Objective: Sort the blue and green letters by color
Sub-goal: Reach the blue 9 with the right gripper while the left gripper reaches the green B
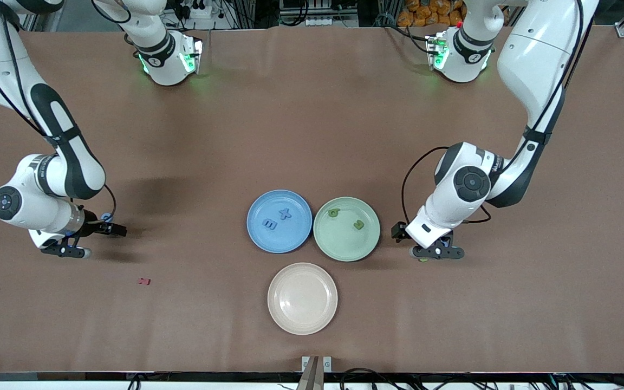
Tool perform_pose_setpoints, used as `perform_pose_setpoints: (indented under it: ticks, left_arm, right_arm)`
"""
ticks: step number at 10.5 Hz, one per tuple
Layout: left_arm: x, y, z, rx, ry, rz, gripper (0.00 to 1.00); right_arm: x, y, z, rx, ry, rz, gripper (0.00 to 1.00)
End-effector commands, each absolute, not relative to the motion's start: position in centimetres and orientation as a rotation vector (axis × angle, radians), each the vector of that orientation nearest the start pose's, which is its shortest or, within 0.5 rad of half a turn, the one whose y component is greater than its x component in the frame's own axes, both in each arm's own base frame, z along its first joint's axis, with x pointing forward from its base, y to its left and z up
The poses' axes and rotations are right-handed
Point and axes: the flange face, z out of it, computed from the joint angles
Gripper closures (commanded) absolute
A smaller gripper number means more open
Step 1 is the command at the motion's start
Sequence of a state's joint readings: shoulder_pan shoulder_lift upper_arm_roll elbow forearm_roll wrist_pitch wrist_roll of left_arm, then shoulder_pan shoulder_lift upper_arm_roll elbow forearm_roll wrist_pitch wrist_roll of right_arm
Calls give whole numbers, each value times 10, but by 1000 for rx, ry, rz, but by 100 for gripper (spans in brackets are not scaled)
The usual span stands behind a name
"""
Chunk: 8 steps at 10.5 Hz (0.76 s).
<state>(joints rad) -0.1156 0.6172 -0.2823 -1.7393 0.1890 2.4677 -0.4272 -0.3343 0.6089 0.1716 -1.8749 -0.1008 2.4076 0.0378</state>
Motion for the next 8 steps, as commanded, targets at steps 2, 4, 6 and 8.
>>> perform_pose_setpoints:
  ticks: [2, 4, 6, 8]
  left_arm:
    - [645, -234, 223, -3099, 263, -145, 17]
    - [651, -229, 215, -3073, 274, -138, 21]
    - [656, -227, 213, -3069, 266, -130, 22]
    - [662, -227, 208, -3074, 256, -132, 24]
  right_arm:
    - [611, -110, 177, -3098, 280, 128, 0]
    - [611, -111, 171, -3095, 283, 130, 0]
    - [612, -110, 170, -3094, 281, 125, 0]
    - [612, -113, 168, -3095, 277, 125, 0]
